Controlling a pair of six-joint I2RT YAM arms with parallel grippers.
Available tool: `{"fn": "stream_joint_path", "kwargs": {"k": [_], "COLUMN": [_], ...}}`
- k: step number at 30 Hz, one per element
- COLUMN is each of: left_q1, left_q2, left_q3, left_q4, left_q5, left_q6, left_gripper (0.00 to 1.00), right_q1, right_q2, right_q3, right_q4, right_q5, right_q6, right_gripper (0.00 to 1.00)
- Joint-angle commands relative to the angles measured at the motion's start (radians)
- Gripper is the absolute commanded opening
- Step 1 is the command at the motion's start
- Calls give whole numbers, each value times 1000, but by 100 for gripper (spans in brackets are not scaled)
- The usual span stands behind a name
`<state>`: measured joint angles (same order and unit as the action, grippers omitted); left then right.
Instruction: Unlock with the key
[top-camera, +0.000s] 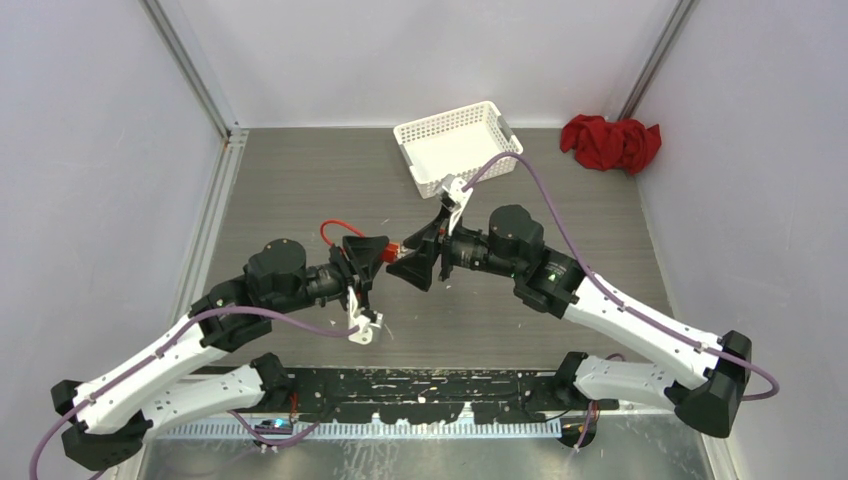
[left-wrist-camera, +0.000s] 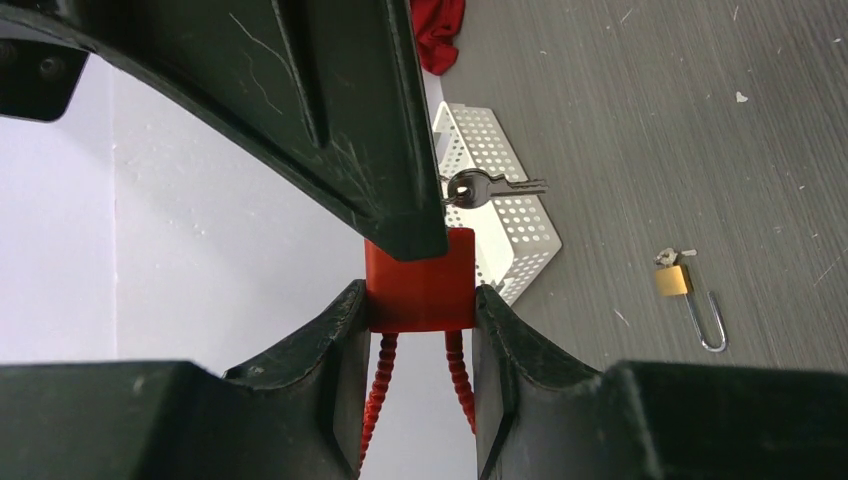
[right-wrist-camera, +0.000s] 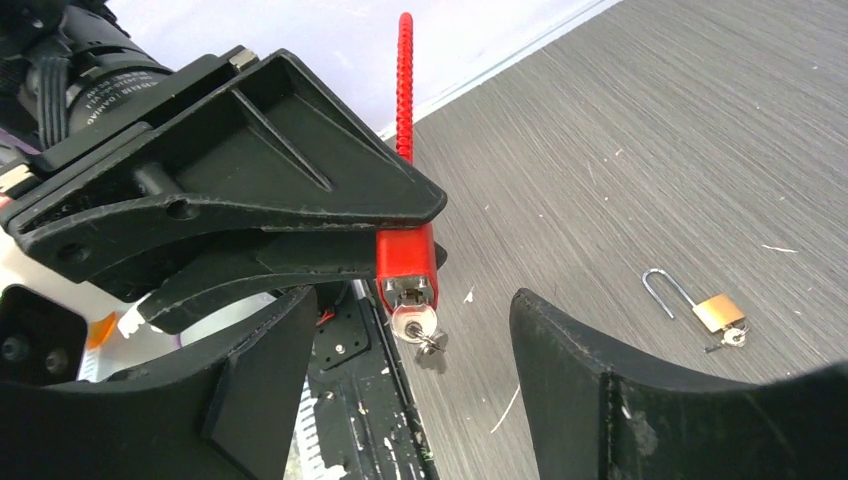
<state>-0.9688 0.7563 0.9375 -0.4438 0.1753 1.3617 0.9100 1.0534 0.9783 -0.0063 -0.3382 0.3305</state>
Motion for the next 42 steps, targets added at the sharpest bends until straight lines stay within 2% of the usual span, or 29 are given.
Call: {"fn": "stream_joint_path", "kwargs": {"k": [1, 6, 15, 17, 19, 20, 22, 23, 24, 25, 27, 32, 37, 42], "left_q1": [-4, -4, -5, -4, -5, -5, -4, -4, -4, -4, -4, -4, -5, -5], "left_q2": [-21, -24, -26, -28, -29, -30, -35, -39, -44, -51, -69, -151, -176, -133], "left_q3": [5, 6, 11, 7, 6, 6, 4, 3, 3, 4, 10, -29, -56, -18], "left_q4": [59, 59, 69, 74, 78, 79, 82, 81, 73, 56, 26, 42, 21, -61], "left_q5": [0, 12, 0, -1, -2, -3, -4, -6, -7, -5, 7, 65, 81, 65], "left_q6": [7, 16, 22, 22, 21, 20, 10, 6, 3, 1, -10, 39, 101, 62], "left_gripper": [0, 0, 0, 0, 0, 8, 42, 60, 67, 70, 70, 58, 36, 28], "right_q1": [30, 36, 38, 38, 38, 38, 36, 32, 19, 3, -37, -112, -120, -120], "right_q2": [7, 46, 86, 86, 80, 73, 45, 31, 20, 9, -8, -22, -4, 12], "right_q3": [64, 91, 115, 110, 105, 100, 83, 73, 64, 58, 42, 23, 36, 45], "right_q4": [36, 48, 35, 40, 50, 55, 64, 66, 67, 66, 67, 68, 79, 93], "right_q5": [79, 73, 32, 27, 27, 29, 37, 32, 14, -13, -95, -276, -333, -354], "right_q6": [-45, -36, -19, -14, -6, -2, -5, -9, -13, -12, -4, 27, 44, 60], "right_gripper": [75, 69, 52, 41, 22, 13, 2, 1, 1, 1, 1, 1, 1, 1]}}
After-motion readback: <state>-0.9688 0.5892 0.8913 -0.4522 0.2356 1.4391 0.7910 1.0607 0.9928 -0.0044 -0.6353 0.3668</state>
